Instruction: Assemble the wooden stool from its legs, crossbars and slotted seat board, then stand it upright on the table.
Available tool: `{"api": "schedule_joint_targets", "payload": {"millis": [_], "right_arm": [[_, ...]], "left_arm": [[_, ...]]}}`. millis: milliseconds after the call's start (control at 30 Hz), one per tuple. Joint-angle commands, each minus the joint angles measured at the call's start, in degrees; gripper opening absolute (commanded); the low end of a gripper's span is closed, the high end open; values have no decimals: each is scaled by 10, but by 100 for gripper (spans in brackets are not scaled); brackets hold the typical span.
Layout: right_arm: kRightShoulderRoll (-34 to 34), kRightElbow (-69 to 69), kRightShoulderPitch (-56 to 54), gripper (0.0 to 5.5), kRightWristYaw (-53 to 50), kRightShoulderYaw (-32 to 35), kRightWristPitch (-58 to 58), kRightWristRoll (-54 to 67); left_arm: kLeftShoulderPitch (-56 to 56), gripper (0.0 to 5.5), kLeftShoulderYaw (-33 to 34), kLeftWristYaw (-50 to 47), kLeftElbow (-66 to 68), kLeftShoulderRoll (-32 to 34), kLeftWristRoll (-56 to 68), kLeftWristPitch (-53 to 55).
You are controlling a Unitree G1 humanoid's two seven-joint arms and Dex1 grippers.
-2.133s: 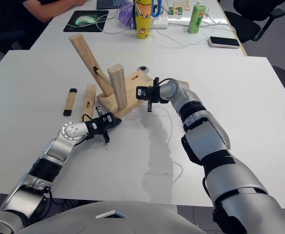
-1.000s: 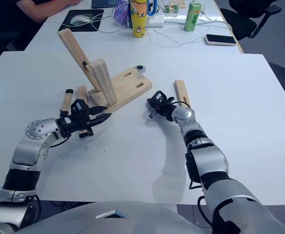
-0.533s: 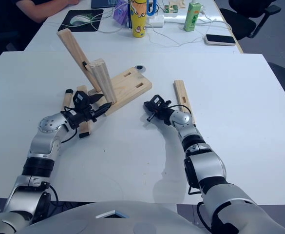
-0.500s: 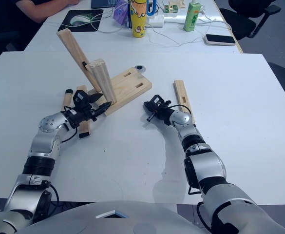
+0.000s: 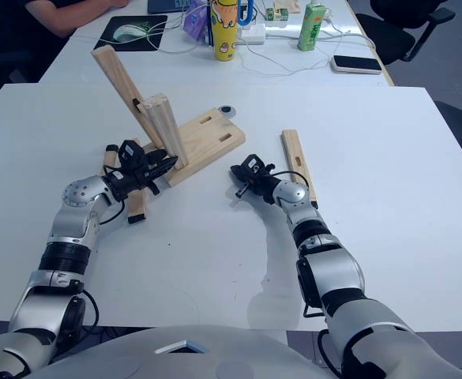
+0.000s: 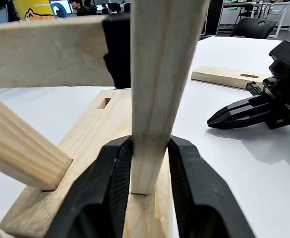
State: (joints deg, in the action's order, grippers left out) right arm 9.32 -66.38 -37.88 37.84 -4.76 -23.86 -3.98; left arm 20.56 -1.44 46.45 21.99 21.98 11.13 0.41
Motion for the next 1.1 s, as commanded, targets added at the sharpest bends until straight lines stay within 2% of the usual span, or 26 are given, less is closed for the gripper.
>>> {"api": "schedule_joint_targets", "payload": {"millis": [33,267,433,567,867,900,1100], "right_arm": [[14,20,14,0,16,4,11,6],[74,178,41,0,120,37,91,78],[114,261,44,0,134,15,130,58],[138,235,30,0,93,-54,90,-42],[138,130,-23,0,36,-106,20,-120],[139,124,-27,0,35,-109,15,-123],[163,73,-46,0,11,-157,19,-188]], "left_arm": [[34,105,-6,56,25,21,4,-19],[102,100,-21,191,79,58,15,-19],[135,99,-33,236,135,60,-7,-43],[136,99,-49,250,156,56,-25,-72],[113,99,-98,288,142,49,-48,-118],[115,136,-101,284,144,51,-52,-122],[129,214,-96,258,155,55,-58,-127]]}}
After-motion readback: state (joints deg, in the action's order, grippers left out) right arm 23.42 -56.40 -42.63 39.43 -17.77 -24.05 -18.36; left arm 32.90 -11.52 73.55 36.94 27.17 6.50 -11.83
